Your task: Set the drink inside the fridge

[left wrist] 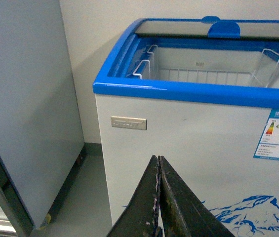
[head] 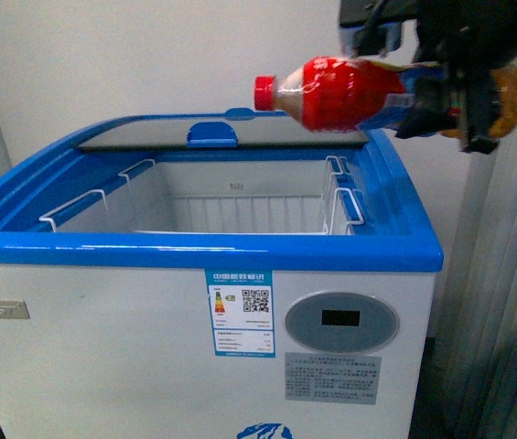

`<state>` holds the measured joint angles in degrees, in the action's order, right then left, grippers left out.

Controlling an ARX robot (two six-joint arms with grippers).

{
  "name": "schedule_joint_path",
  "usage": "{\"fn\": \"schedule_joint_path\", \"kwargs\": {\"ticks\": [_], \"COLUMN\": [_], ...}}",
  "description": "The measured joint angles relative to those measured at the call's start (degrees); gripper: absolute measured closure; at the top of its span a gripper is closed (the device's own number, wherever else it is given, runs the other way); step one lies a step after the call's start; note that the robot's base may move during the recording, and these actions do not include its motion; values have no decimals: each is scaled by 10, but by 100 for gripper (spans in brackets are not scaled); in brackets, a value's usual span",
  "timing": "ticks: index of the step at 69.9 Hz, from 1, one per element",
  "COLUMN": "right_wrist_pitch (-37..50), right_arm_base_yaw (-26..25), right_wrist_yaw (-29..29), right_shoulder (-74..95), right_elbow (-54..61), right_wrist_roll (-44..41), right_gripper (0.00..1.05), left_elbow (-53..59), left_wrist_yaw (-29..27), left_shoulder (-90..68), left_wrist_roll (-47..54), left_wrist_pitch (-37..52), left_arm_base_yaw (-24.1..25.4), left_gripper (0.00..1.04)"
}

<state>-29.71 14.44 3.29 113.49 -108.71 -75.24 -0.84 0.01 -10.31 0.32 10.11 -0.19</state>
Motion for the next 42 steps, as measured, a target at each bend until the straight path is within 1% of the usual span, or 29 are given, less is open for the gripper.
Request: {"fn": "schedule_joint_path", "kwargs": {"ticks": [4, 7, 11, 22, 37, 42], "right_wrist_pitch": [-7, -11, -14, -30, -16, -14], "right_arm_base_yaw": [10, 18, 29, 53, 62, 63], "right_wrist_yaw": [9, 11, 13, 20, 22, 31], "right_shoulder": [34, 59, 93, 166, 189, 189], "right_elbow": [-34, -59, -90, -159, -167, -167], "right_wrist_roll": [-10, -12, -11, -5, 5, 11], "right_gripper": [65, 65, 65, 65, 65, 65], "left_elbow": [0, 0, 0, 0, 0, 0], "left_wrist_yaw": [0, 0, 0, 0, 0, 0], "left_shoulder": [16, 54, 90, 99, 99, 99], "left_wrist_roll": [0, 0, 0, 0, 0, 0], "left_wrist_pitch": [-20, -71, -95, -99, -100, -100], "left_arm_base_yaw": [0, 0, 0, 0, 0, 0], "left_gripper": [102, 102, 102, 102, 102, 102]}}
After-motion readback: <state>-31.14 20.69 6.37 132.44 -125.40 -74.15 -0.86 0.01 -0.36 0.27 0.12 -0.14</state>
